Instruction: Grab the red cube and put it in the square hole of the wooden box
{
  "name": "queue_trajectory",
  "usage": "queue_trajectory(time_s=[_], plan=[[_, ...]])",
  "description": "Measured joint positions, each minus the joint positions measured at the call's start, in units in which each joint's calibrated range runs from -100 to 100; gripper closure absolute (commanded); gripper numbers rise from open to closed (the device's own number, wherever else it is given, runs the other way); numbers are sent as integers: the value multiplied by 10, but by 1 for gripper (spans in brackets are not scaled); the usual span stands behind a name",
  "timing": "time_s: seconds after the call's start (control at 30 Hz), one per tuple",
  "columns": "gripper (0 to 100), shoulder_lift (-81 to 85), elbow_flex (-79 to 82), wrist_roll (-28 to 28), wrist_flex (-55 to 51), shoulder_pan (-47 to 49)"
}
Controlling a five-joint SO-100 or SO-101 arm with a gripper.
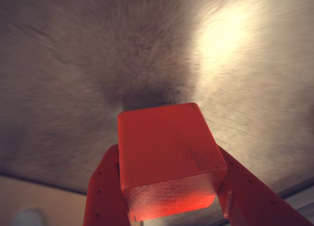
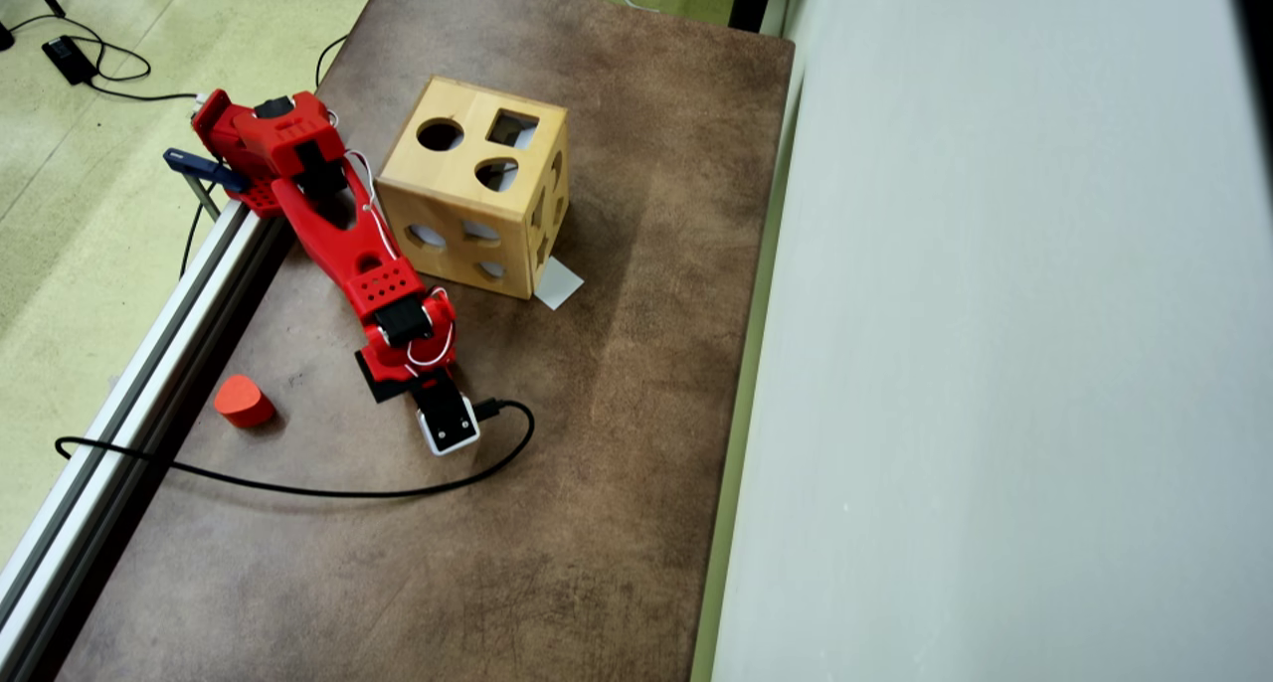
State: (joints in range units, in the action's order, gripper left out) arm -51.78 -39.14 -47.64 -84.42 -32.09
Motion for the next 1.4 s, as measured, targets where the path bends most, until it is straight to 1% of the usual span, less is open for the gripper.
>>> queue_trajectory(time_s=[0.1,0.27,0.37,0.5,0.73,0.83,1.0,1.13,1.3,1.4], plan=[[98,54,0,8,-13,-1],[98,147,0,26,-94,-1],[98,204,1,52,-126,-1],[98,297,1,114,-131,-1],[98,436,1,252,-134,6],[98,456,1,310,-134,39],[98,466,8,375,-136,111],[98,479,78,409,-136,185],[98,503,206,435,-136,279],[98,536,247,455,-136,328]])
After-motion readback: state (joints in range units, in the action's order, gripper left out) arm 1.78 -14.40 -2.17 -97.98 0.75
